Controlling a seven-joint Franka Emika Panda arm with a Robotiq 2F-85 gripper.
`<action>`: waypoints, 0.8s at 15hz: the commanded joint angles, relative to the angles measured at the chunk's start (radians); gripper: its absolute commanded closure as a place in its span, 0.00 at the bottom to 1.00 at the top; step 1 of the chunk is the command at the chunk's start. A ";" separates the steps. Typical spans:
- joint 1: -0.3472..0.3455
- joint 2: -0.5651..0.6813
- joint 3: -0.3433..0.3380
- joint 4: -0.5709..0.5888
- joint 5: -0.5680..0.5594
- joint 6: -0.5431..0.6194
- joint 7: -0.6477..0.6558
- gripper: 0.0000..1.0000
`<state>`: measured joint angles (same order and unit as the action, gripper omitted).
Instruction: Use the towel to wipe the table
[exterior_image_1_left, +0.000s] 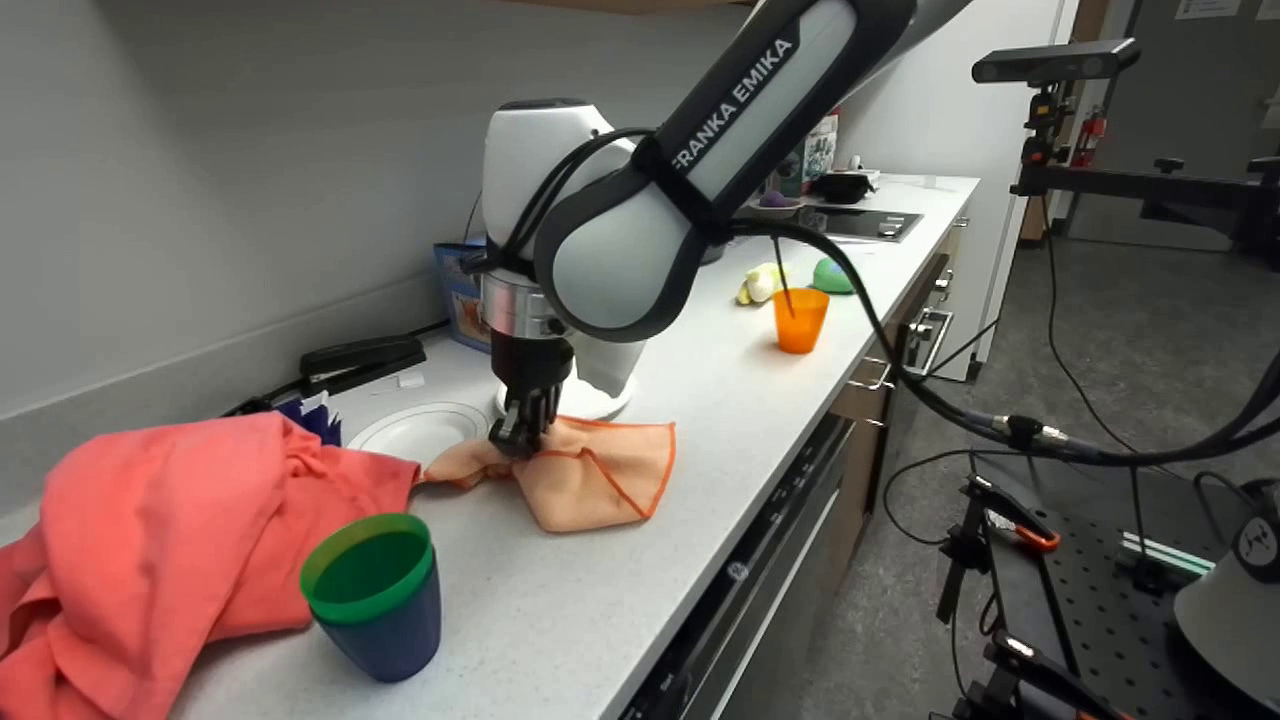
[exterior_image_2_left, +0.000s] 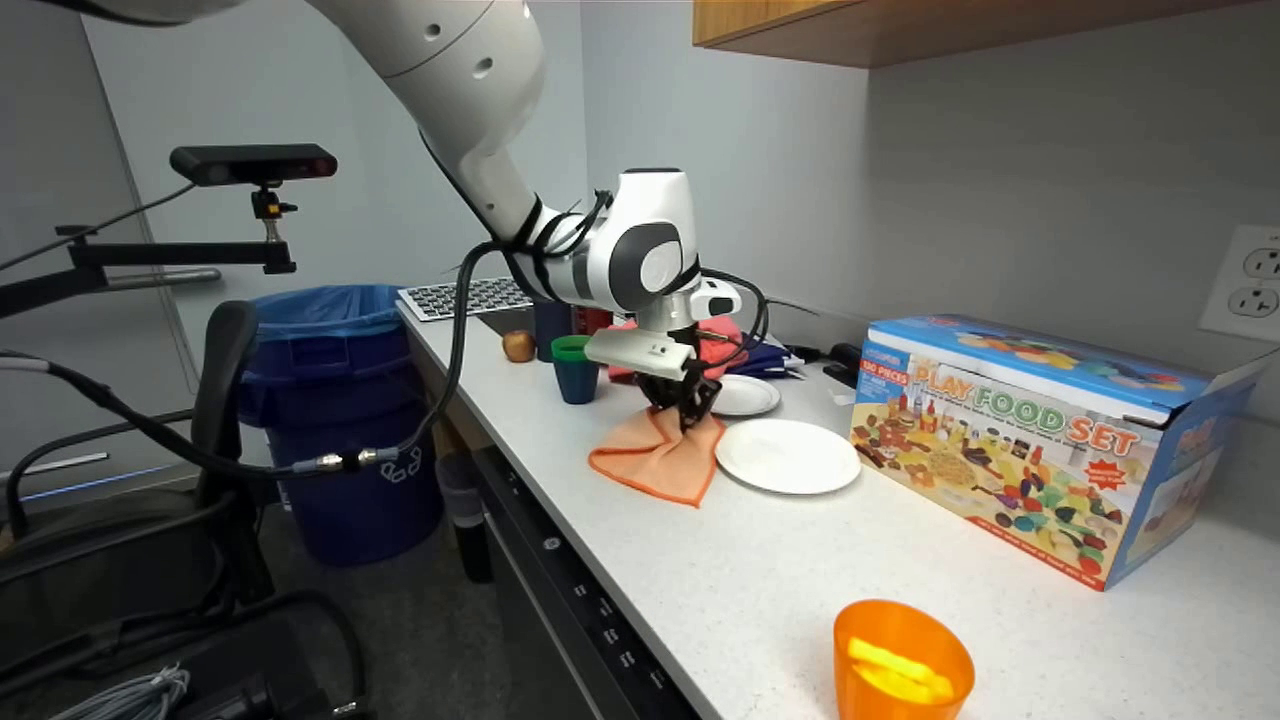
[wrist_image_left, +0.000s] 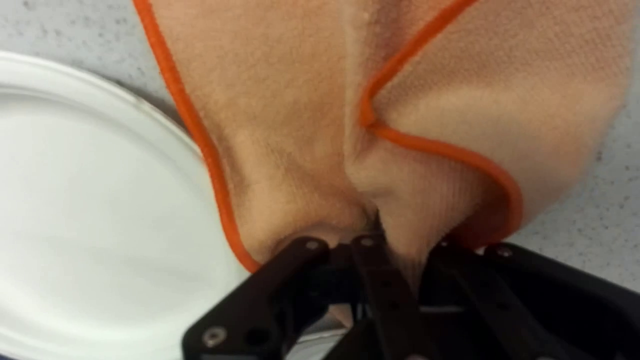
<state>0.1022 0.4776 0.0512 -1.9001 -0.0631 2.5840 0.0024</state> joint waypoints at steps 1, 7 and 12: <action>-0.027 -0.036 0.038 -0.068 0.027 -0.038 -0.079 0.98; -0.003 -0.061 0.088 -0.122 0.009 -0.013 -0.180 0.98; -0.007 -0.099 0.138 -0.170 0.017 -0.016 -0.249 0.98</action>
<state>0.1019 0.4043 0.1699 -2.0100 -0.0586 2.5684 -0.1896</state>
